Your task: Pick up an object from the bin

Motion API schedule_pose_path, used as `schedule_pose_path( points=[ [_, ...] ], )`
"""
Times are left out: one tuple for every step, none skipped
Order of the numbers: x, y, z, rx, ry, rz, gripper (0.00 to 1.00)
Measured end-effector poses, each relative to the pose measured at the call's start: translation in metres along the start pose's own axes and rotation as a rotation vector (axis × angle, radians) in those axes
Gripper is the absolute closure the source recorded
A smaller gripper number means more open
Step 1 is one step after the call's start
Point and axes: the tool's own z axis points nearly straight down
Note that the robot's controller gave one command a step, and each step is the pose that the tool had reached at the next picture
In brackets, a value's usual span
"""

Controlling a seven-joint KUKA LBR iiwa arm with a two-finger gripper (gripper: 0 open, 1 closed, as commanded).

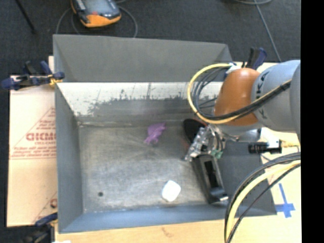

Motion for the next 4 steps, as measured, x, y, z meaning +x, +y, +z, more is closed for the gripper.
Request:
schedule_pose_path(
  points=[
    [-0.012,0.001,-0.043,0.001,0.008,0.018,1.0],
    [-0.004,-0.016,-0.067,-0.003,-0.012,0.009,1.0],
    [0.005,-0.024,-0.051,0.003,0.006,0.013,1.0],
    [-0.016,-0.065,-0.058,-0.001,-0.003,-0.361,1.0]
  ],
)
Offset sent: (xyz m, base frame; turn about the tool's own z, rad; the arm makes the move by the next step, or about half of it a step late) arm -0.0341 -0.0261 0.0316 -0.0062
